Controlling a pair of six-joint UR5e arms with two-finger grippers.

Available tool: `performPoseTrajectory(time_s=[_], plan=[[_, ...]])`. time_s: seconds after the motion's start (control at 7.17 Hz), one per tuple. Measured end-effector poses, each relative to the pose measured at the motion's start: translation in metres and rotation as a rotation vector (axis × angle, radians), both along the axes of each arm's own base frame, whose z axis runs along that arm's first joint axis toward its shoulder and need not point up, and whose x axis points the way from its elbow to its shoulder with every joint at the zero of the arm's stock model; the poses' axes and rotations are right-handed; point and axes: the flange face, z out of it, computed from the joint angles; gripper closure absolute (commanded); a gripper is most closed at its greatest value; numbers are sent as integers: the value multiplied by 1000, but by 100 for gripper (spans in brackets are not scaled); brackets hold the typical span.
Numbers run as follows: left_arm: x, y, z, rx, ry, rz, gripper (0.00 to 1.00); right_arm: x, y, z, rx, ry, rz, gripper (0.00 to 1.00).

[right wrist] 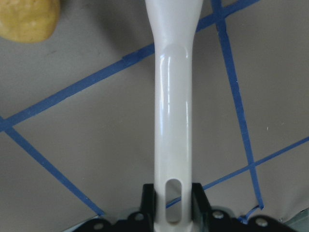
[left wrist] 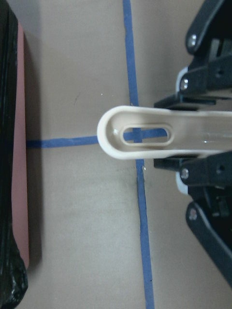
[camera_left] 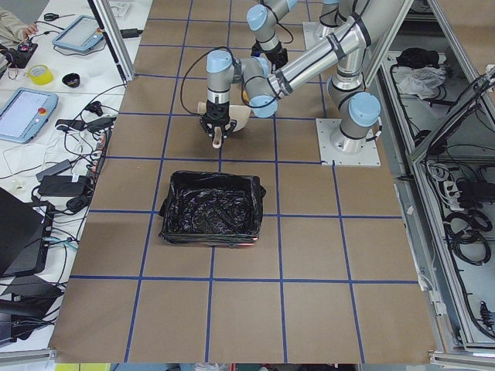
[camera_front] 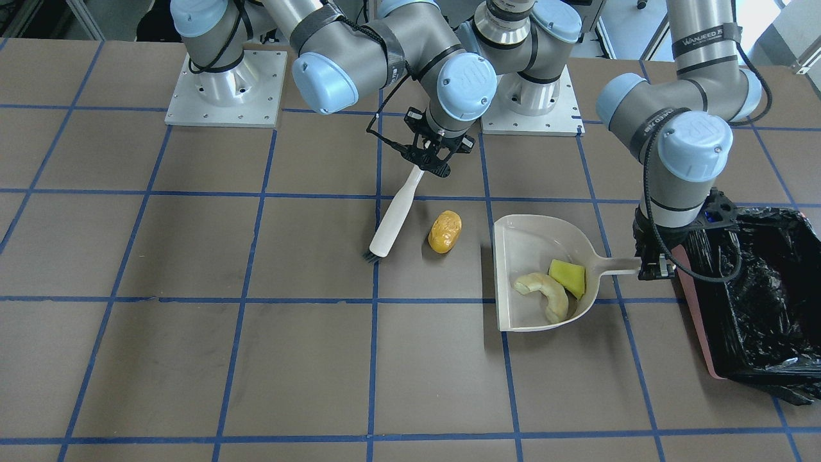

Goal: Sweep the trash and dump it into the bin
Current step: 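Sweep the yellow potato into the dustpan with the right gripper's brush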

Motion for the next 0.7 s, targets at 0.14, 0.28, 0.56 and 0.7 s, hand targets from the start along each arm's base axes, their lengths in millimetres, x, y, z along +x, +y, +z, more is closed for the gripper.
performPoseTrajectory(time_s=[0.14, 0.28, 0.56, 0.7], plan=[[-7, 15, -5, 0, -1, 5, 100, 9, 5, -2, -9, -16, -13, 100], [-22, 25, -10, -5, -2, 13, 100, 20, 8, -7, -24, -38, -13, 100], [-55, 37, -22, -9, -25, 33, 100, 33, 11, -18, -59, -57, 7, 100], [-63, 43, -29, -8, -33, 35, 100, 38, 13, -23, -80, -58, 27, 100]])
